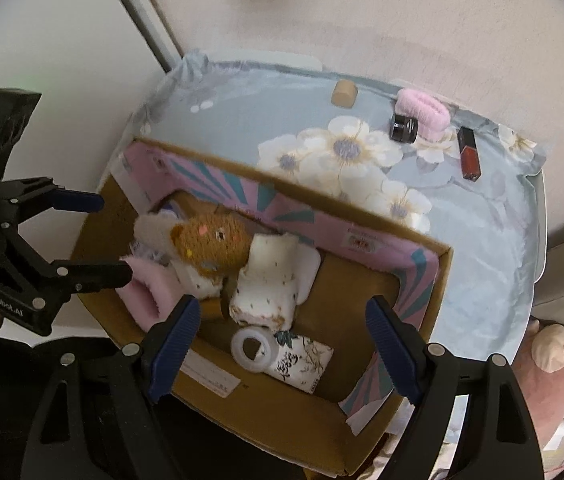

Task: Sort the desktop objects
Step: 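Move both tools back from the box to the tray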

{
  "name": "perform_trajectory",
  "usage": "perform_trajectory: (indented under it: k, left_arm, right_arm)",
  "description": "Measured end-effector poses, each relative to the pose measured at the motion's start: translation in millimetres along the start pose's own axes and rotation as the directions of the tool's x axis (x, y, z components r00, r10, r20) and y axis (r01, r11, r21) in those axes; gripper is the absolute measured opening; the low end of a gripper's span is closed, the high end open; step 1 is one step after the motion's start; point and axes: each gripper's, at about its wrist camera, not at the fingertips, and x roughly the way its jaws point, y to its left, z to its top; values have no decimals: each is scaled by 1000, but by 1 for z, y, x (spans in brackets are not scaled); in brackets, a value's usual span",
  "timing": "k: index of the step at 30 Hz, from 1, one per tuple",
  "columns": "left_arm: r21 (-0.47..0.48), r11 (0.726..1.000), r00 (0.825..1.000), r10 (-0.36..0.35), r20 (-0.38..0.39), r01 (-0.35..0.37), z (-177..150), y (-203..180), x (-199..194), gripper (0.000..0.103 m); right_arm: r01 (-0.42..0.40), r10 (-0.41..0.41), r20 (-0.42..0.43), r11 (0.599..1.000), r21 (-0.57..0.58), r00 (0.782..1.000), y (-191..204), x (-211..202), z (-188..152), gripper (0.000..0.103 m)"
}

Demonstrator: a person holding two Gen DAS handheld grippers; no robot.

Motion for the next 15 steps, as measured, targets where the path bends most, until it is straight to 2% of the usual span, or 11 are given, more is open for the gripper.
perform_trajectory:
  k: [8, 15]
  left_arm:
    - [12, 1000, 999, 26, 33, -26, 27, 3, -7, 103]
    - [41, 998, 996, 49, 75, -52, 61, 11, -19, 103]
  right_arm:
    - [-37, 36, 26, 999, 31, 999, -7, -7, 19, 82]
    - [-13, 9, 60, 997, 72, 998, -25, -16, 32, 82]
